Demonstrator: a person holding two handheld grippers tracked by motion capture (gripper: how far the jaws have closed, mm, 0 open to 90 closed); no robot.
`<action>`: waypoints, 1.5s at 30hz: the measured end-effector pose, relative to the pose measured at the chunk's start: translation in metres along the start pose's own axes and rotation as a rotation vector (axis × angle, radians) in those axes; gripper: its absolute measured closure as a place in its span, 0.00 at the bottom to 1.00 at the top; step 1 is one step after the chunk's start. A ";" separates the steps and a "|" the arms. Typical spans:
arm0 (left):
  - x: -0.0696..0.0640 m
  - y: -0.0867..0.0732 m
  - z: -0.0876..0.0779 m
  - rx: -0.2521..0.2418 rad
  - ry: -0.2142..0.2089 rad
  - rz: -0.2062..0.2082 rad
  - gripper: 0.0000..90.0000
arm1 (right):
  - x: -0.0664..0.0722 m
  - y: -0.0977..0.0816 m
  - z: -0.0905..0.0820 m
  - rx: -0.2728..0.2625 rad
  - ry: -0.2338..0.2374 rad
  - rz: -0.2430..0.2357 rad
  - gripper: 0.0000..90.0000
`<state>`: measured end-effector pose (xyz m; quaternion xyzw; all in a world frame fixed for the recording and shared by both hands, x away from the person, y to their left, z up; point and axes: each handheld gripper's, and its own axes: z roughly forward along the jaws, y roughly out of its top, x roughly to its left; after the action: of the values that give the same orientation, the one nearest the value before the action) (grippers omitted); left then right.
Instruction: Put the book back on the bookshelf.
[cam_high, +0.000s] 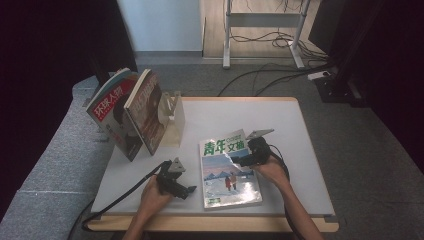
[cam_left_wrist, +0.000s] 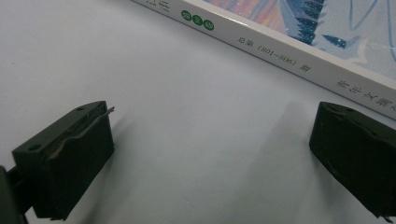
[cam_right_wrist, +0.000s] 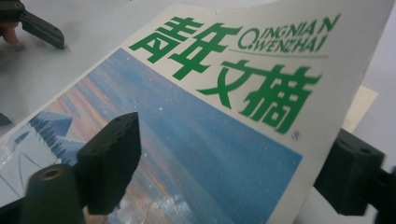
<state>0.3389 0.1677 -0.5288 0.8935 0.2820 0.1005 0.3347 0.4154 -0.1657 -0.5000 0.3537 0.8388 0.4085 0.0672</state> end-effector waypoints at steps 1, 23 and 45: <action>0.000 0.000 0.000 0.000 0.000 0.000 0.00 | 0.001 0.000 -0.001 0.004 -0.007 -0.006 0.22; 0.000 0.000 0.000 0.001 0.000 0.002 0.00 | 0.001 0.013 -0.006 0.046 -0.070 -0.067 0.66; 0.000 0.000 0.000 0.001 0.003 0.005 0.00 | 0.025 0.034 -0.037 -0.029 -0.050 -0.125 0.96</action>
<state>0.3387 0.1673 -0.5287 0.8942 0.2804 0.1027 0.3336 0.4005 -0.1582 -0.4463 0.3098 0.8513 0.4066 0.1186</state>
